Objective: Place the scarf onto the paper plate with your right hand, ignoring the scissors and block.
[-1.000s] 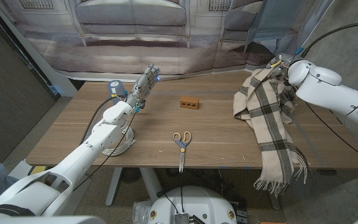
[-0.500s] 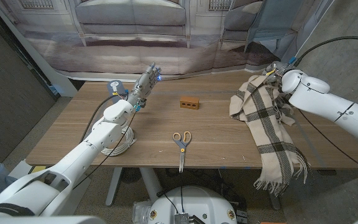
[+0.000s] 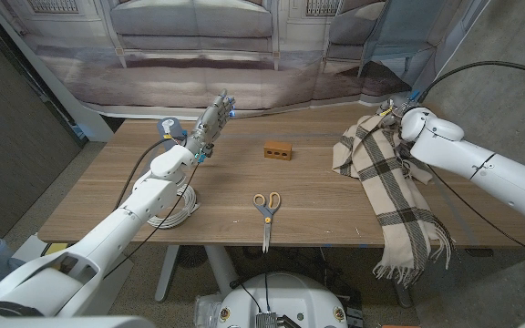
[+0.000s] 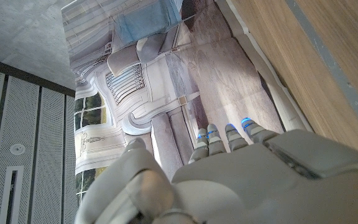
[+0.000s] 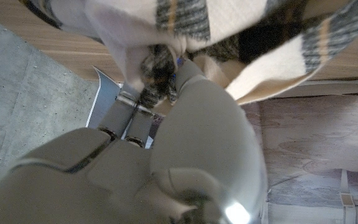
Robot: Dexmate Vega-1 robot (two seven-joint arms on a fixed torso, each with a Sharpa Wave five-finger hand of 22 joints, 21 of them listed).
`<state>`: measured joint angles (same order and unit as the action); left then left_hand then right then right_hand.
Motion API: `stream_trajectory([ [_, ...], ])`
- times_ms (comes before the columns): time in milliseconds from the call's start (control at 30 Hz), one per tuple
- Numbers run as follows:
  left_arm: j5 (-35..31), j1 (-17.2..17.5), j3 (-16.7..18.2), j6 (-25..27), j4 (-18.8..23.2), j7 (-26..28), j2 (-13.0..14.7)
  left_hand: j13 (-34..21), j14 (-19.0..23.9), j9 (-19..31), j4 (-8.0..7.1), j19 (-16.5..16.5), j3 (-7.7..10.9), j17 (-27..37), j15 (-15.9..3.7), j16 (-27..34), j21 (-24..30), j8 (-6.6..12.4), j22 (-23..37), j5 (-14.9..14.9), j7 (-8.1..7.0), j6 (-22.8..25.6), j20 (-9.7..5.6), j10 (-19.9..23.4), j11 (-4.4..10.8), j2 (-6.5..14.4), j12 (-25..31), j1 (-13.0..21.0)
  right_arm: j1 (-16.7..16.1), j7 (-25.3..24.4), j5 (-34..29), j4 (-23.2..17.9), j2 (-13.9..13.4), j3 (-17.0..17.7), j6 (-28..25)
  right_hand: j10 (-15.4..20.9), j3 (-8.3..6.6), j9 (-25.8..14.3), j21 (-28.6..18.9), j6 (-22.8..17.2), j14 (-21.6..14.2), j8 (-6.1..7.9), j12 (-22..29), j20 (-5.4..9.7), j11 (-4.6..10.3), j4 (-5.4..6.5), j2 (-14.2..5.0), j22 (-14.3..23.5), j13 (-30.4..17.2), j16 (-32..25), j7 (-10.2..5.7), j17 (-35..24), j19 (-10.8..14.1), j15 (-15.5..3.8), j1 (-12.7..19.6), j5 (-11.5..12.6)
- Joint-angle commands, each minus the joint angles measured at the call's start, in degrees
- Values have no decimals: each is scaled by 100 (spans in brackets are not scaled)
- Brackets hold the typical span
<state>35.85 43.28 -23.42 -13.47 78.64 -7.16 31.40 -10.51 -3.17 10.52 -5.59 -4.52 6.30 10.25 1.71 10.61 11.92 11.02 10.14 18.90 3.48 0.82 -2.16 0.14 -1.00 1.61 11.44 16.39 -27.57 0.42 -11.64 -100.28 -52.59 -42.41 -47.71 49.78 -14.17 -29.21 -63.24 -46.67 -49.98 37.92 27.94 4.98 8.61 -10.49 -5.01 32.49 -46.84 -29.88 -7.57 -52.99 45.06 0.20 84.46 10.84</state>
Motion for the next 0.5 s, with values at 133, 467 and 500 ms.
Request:
stream_trajectory([
  [133,21,189,89,8,241,129,120,-24,-23,13,-15,-7,-35,19,-21,6,-23,17,12,4,23,12,-198,-15,13,0,5,82,37,189,-248,277,210,-219,155,96,-208,-6,-49,-57,-836,-31,-4,831,-32,205,-250,-2,-20,-22,-21,-28,37,-1299,181,16],
  [467,11,327,121,2,447,183,206,-24,-22,13,-15,-12,-45,19,-17,8,-28,21,13,4,19,21,-184,-15,12,6,5,87,-28,349,-277,235,192,-230,181,82,-207,-5,-59,-57,-826,-40,-34,831,-27,196,-245,-20,-37,-7,-35,-28,31,-1300,192,17],
  [500,21,336,123,-4,452,175,204,-24,-24,13,-15,-13,-46,19,-17,7,-28,21,13,4,18,21,-184,-16,12,6,5,87,-37,343,-280,239,204,-226,162,86,-206,-1,-59,-65,-827,-39,-33,831,-24,197,-247,-22,-41,-4,-36,-23,29,-1301,191,17],
])
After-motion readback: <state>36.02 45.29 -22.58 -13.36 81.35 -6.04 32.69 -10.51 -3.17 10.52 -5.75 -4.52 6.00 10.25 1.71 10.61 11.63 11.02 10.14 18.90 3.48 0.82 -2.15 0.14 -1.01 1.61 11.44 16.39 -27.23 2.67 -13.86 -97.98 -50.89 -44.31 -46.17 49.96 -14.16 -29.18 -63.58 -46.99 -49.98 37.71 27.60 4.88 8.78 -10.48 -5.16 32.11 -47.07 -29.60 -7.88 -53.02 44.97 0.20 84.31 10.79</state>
